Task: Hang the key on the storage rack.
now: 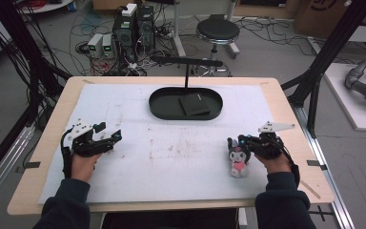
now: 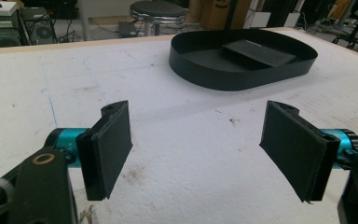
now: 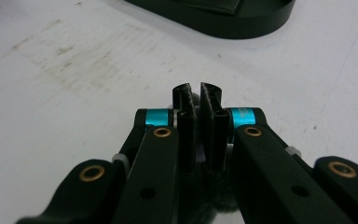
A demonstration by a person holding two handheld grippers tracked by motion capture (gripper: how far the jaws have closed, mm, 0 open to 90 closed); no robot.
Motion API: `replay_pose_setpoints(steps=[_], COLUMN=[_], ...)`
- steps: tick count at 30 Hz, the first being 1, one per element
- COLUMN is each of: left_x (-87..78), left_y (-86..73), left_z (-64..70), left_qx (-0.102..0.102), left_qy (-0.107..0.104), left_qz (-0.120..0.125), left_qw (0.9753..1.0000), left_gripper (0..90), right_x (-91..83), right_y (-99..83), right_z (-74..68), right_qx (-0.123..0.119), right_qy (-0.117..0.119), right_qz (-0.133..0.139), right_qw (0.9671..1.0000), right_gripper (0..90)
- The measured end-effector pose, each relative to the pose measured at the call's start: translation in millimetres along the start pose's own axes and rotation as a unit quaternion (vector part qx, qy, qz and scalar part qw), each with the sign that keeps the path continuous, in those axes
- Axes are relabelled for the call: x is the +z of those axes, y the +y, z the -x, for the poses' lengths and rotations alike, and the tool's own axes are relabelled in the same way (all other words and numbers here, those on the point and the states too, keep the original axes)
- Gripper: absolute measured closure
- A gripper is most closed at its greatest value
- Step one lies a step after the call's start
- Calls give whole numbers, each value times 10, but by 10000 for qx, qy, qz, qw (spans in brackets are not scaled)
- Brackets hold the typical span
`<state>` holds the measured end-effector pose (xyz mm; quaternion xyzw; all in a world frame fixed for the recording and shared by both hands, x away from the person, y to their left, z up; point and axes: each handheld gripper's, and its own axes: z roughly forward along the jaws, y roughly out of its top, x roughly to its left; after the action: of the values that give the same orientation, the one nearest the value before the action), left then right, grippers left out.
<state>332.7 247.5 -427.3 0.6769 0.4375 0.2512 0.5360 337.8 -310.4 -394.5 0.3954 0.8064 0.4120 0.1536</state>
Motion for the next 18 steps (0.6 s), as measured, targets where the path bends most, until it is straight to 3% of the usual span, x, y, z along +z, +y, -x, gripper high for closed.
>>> replay_pose_setpoints(steps=[3,5,8,9,10,11,12,13,14,15,18], left_x=[-4,-5,-4,-4,-4,-6,-10,-17,-21,-26,-32], left_y=[3,2,1,-2,-3,-3,-4,-3,-3,-3,-3], left_z=[-4,-8,-13,-12,-13,-13,-13,-16,-18,-21,-28], left_qx=[-2,4,13,13,16,14,0,8,4,-1,-20], left_qy=[23,28,28,33,30,30,34,39,41,54,59], left_qz=[10,5,-12,-12,-14,-11,4,3,7,4,12], left_qw=[10000,10000,10000,10000,10000,10000,10000,10000,10000,10000,10000], left_gripper=[242,242,242,242,242,242,242,242,242,243,243], right_x=[77,172,221,237,262,272,272,284,284,279,241], right_y=[52,131,153,154,148,143,143,133,133,127,137], right_z=[37,55,50,38,33,29,29,-15,-15,-84,-205], right_qx=[-78,-268,-353,-341,-338,-292,-292,-111,-111,-67,-145], right_qy=[-46,-267,-422,-559,-884,-1000,-1000,-1339,-1339,-1550,-1765], right_qz=[-13,-51,-90,-109,-107,-91,-91,19,19,96,202], right_qw=[10000,9993,9984,9978,9954,9945,9945,9909,9909,9879,9840], right_gripper=[862,860,846,810,528,399,399,277,277,214,215])
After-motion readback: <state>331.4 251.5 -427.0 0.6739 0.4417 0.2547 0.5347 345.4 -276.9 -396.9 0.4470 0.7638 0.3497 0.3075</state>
